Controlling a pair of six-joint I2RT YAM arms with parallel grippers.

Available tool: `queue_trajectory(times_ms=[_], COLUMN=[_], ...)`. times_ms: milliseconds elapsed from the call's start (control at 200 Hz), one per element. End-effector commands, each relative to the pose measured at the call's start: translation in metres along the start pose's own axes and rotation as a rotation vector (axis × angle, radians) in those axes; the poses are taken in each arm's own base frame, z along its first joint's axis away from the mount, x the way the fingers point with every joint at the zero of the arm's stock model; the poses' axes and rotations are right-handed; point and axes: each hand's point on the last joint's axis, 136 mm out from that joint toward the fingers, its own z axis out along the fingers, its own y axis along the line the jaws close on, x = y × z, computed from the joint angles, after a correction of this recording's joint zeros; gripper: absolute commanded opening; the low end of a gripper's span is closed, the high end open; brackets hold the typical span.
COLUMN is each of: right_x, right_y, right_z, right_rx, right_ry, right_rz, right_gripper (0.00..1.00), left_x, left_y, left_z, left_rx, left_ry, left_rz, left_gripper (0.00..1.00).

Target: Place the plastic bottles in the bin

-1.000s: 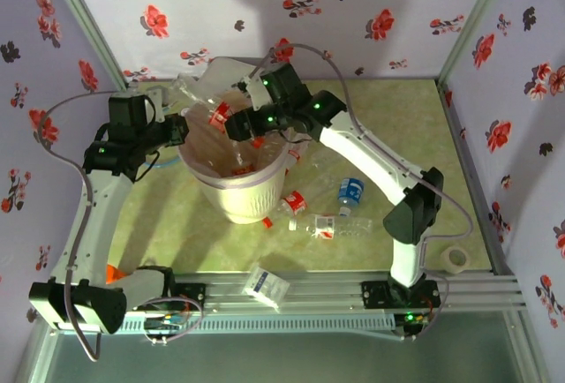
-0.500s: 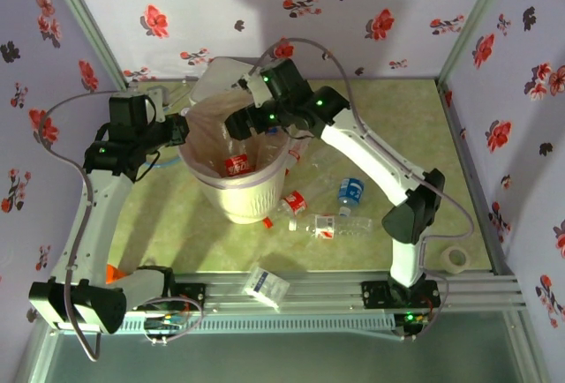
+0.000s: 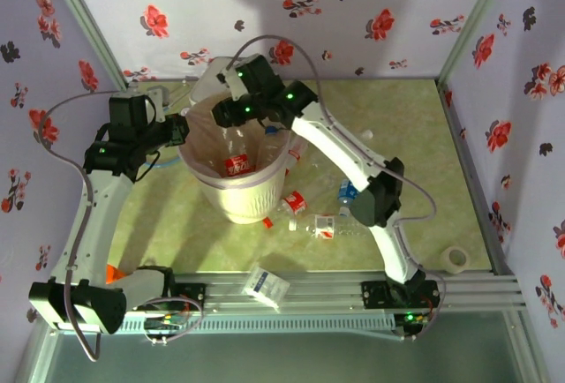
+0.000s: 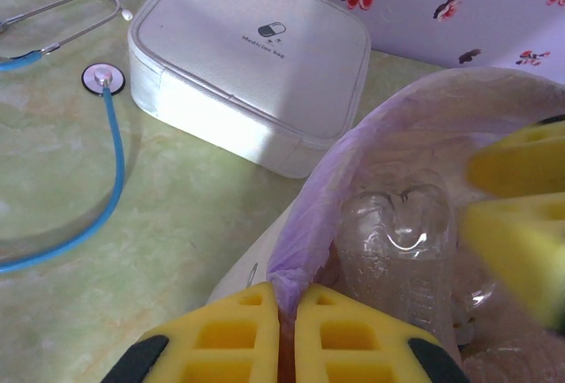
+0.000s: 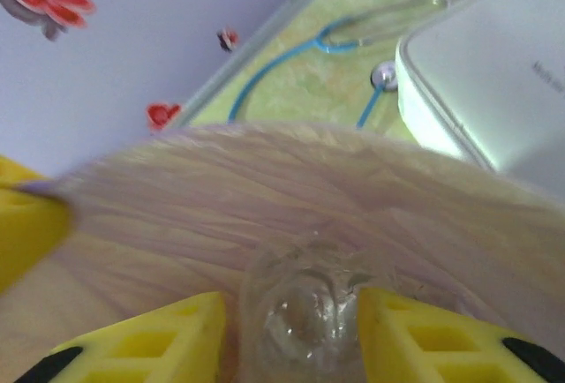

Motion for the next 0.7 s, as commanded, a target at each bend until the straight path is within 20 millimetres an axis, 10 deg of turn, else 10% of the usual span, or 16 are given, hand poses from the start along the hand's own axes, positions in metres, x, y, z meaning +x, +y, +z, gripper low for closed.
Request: queue_trajectory(times_ms=[0, 270, 695], right_x=[0.006, 0.069, 0.023], right_y=[0.005, 0.011, 0.027], right_z=[0.006, 0.022, -0.062], right_rx=[-0.012, -0.025, 0.015], right_ry=[0.021, 0.113, -0.029], right_rz=[0.024, 0.062, -0.019], right_gripper=[0.39, 0.36, 0.45], left_x=[0.018, 0.019, 0.019], left_y=[-0.005, -0.003, -0.003], left_z=[0.007, 0.013, 0.008], left_rx=[0.032, 0.033, 0.028], left_ry=[0.058, 0.061, 0.057], left_rz=[-0.035, -0.038, -0.037], left_gripper=[0.03, 0.03, 0.03])
